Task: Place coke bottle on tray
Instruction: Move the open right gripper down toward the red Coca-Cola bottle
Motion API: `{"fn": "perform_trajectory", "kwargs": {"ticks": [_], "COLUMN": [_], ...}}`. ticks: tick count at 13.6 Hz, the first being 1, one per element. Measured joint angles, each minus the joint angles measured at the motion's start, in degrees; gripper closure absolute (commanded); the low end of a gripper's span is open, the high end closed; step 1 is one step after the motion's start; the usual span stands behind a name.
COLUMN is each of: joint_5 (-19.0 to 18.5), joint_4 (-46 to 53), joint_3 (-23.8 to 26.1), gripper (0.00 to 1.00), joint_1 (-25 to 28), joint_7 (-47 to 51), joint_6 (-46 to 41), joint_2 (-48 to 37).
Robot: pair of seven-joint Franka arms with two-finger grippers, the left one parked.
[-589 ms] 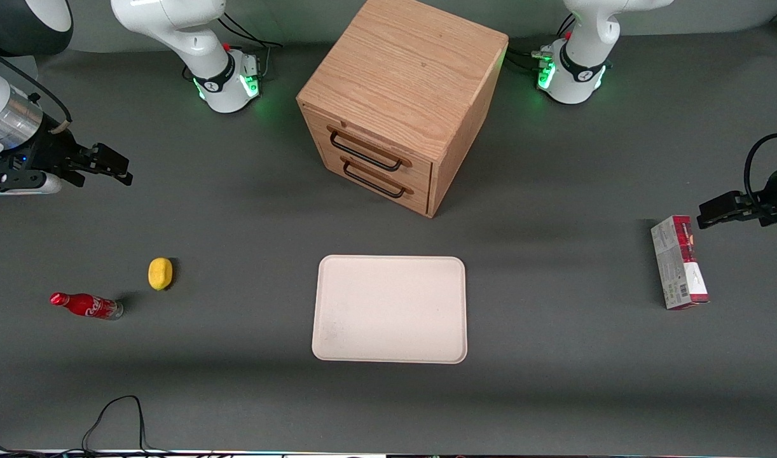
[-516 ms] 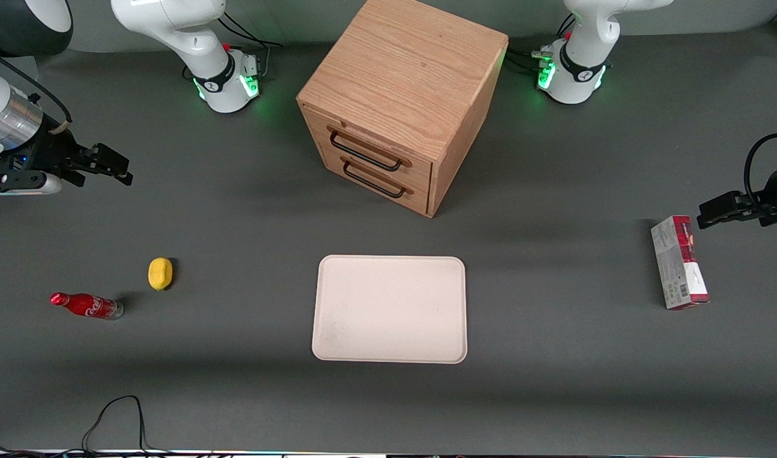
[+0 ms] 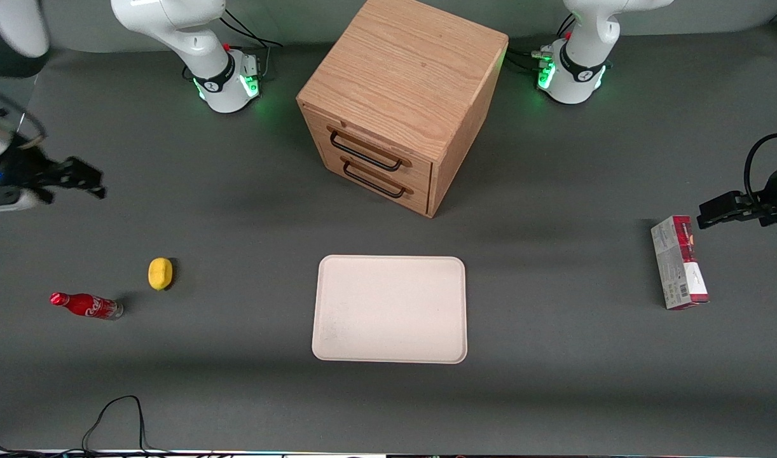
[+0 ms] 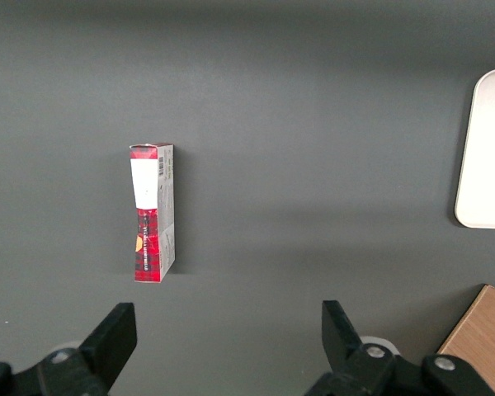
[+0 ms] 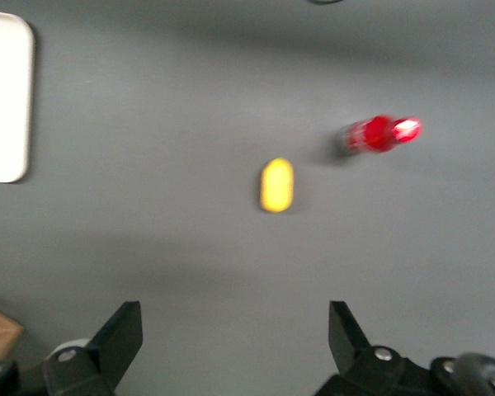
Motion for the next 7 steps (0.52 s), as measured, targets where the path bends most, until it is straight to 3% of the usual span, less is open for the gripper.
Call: {"fn": "perform_trajectory", "kwargs": {"ticks": [3, 7], "joint_5": [2.0, 15.4], "joint_4": [10.0, 16.1], "joint_3": [-6.2, -15.3], "gripper": [0.0, 0.02], "joint_1": [-0.5, -0.5], "joint_7": [-8.7, -20.5], "joint_6": [0.0, 3.3], "joint_2": [10.8, 24.8]}}
